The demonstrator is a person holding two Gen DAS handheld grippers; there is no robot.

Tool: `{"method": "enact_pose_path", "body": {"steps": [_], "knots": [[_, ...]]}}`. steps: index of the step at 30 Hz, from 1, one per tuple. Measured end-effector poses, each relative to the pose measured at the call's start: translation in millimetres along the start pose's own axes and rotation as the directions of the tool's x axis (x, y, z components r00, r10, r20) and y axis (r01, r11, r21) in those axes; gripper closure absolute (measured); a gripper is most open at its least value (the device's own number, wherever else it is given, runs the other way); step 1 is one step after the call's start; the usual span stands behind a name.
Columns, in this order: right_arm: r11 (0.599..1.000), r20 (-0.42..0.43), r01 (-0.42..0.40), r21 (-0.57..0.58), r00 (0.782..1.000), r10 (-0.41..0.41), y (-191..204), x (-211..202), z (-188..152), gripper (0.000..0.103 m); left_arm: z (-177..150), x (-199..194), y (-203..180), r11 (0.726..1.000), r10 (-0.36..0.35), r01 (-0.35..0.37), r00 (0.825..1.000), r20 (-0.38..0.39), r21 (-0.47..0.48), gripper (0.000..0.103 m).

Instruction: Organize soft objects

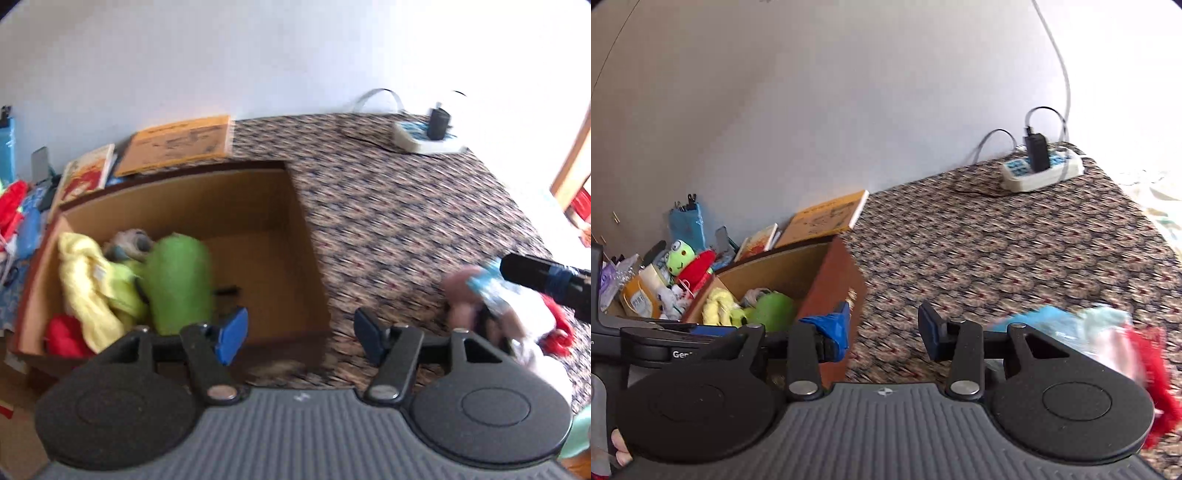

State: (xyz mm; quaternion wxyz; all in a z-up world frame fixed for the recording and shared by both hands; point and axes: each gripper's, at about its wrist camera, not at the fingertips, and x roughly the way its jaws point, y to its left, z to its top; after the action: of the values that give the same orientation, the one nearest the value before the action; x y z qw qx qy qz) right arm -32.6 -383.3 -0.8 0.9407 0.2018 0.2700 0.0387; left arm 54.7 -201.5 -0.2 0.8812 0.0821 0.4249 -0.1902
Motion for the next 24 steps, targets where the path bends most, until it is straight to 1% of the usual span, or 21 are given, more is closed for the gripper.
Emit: {"method": "enact_pose_path", "body": {"steps": [4, 7, 10, 14, 16, 19, 22, 24], "knots": [[0.999, -0.021, 0.032, -0.01, 0.999, -0.032, -34, -28, -8, 0.078, -16, 8, -41, 0.998, -0.047, 0.048, 0.998, -0.032, 0.031, 0.035], [0.997, -0.031, 0.063, -0.042, 0.997, -0.064, -53, -46, -15, 0.078, -25, 15, -68, 0.996, -0.078, 0.08, 0.995, -0.064, 0.043, 0.035], [0.997, -0.041, 0.072, -0.027, 0.996, -0.073, -69, -61, -21, 0.078, -29, 21, -93, 0.995, -0.073, 0.079, 0.993, -0.092, 0.066, 0.035], [0.997, -0.048, 0.08, -0.003, 0.996, -0.08, -85, -74, -29, 0.078, -32, 22, -117, 0.994, -0.049, 0.059, 0.994, -0.101, 0.097, 0.035], [0.997, -0.041, 0.08, 0.002, 0.996, -0.08, -88, -80, -32, 0.078, -30, 22, -121, 0.995, -0.033, 0.043, 0.994, -0.104, 0.093, 0.034], [0.998, -0.039, 0.066, -0.017, 0.997, -0.067, -85, -82, -36, 0.078, -29, 19, -116, 0.997, -0.001, 0.009, 0.994, -0.11, 0.074, 0.034], [0.998, -0.043, 0.051, -0.048, 0.998, -0.054, -73, -77, -35, 0.078, -27, 13, -99, 0.998, 0.051, -0.048, 0.992, -0.115, 0.028, 0.034], [0.998, -0.068, 0.018, -0.053, 0.997, -0.021, -61, -70, -35, 0.078, -27, 8, -83, 0.997, 0.078, -0.079, 0.99, -0.117, -0.008, 0.033]]}}
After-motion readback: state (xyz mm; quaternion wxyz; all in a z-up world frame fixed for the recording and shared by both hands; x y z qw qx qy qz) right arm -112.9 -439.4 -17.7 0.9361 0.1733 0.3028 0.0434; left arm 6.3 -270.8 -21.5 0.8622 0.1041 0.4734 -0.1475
